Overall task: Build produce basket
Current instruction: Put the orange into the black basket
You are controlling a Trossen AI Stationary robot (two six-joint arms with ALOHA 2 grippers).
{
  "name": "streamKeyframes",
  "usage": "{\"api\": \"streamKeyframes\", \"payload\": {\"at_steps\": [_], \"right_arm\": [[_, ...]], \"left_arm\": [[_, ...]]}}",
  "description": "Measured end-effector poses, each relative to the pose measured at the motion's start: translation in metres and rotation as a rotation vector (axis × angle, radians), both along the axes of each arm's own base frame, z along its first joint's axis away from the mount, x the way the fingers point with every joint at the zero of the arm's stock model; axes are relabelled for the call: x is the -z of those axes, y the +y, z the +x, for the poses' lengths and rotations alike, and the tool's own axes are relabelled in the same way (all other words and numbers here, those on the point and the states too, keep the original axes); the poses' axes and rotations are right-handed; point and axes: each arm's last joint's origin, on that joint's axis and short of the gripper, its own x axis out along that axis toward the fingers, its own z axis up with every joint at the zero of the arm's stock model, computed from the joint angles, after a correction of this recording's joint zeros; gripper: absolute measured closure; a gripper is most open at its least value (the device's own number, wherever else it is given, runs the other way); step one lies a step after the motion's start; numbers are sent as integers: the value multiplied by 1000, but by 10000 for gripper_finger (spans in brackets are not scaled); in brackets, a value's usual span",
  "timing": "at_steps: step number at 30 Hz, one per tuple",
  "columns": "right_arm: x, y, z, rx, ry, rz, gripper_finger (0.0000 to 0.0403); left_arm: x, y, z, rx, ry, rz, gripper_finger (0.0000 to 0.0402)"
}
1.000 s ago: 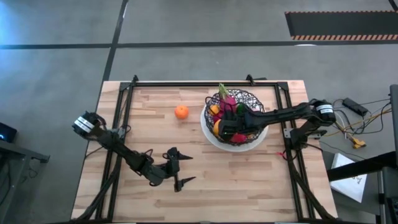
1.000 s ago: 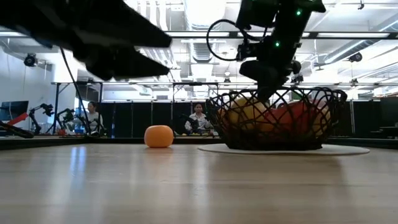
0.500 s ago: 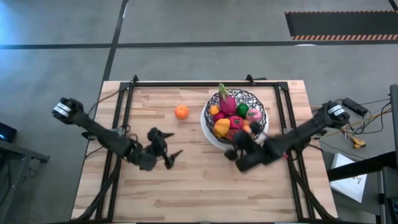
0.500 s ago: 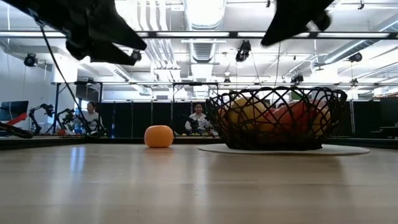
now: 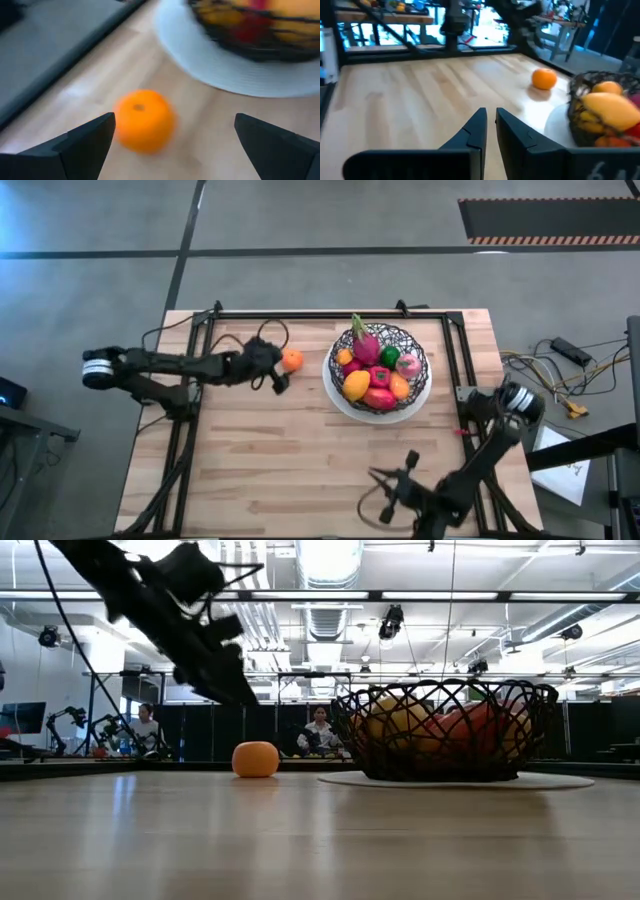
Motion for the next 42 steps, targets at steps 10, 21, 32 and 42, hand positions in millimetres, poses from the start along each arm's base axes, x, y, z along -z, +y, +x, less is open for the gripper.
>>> {"api": "streamKeyframes", "payload": {"at_steps": [10,21,32,42], "right_arm": [[43,45,-5,-42,-34,5,369],[30,55,0,-60,-21,-33,369],[26,57,2,-69,-11,-41,369],[26,57,2,-70,-8,-40,369]], "left_arm": [[31,44,18,25,15,22,8],[74,55,28,-31,98,-50,10],[82,43,28,34,64,-187,99],[77,2,25,153,52,-237,115]]}}
